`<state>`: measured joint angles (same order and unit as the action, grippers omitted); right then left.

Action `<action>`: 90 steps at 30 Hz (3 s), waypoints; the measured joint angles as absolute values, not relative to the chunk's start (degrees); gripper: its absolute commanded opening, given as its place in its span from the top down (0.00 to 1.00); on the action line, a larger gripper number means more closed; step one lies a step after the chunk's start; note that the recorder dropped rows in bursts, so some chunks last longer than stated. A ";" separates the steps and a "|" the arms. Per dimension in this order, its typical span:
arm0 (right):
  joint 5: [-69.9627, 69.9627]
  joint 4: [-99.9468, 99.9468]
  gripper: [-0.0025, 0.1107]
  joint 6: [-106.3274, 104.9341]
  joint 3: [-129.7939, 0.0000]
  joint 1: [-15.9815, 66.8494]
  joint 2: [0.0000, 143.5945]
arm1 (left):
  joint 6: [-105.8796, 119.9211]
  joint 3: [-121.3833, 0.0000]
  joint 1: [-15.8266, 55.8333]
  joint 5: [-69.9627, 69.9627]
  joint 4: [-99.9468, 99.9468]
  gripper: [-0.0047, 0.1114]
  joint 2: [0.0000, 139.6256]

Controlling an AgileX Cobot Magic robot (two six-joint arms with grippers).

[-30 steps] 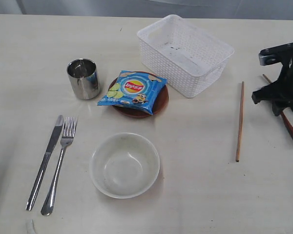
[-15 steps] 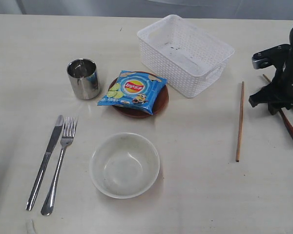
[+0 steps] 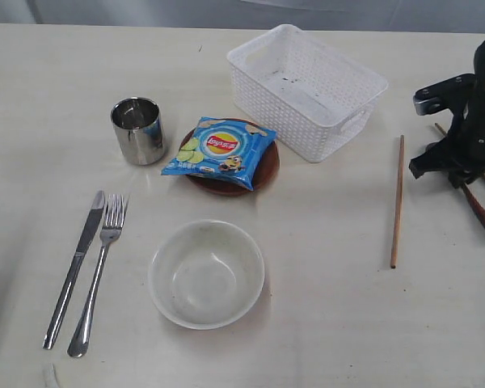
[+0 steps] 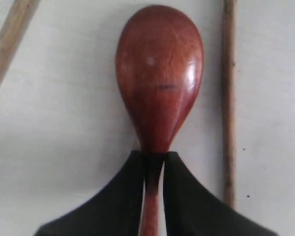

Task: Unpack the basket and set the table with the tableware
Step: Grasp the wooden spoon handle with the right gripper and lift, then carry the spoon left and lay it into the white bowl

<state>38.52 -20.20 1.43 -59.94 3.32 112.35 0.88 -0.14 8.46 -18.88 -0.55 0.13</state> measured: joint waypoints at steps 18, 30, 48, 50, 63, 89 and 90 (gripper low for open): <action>43.12 -13.20 0.98 -4.27 -59.20 15.18 91.45 | 0.88 -0.14 8.46 -18.88 -0.55 0.96 0.13; 50.68 -9.64 0.98 -5.93 -59.20 37.37 82.93 | 0.88 -0.14 8.46 -18.88 -0.55 0.96 0.13; 47.58 -5.38 0.98 -8.49 -59.20 59.01 95.45 | 0.88 -0.14 8.46 -18.88 -0.55 0.96 0.13; 46.97 -5.38 0.98 -8.61 -59.20 59.42 96.01 | 0.88 -0.14 8.46 -18.88 -0.55 0.96 0.13; 45.35 -4.17 0.98 -11.39 -59.20 59.55 99.25 | 0.88 -0.14 8.46 -18.88 -0.55 0.96 0.13; 45.65 -5.91 0.59 -10.17 -59.34 59.55 97.85 | 0.88 -0.14 8.46 -18.88 -0.55 0.96 0.13; 45.99 -5.91 0.59 -9.88 -59.80 59.55 97.27 | 0.88 -0.14 8.46 -18.88 -0.55 0.96 0.13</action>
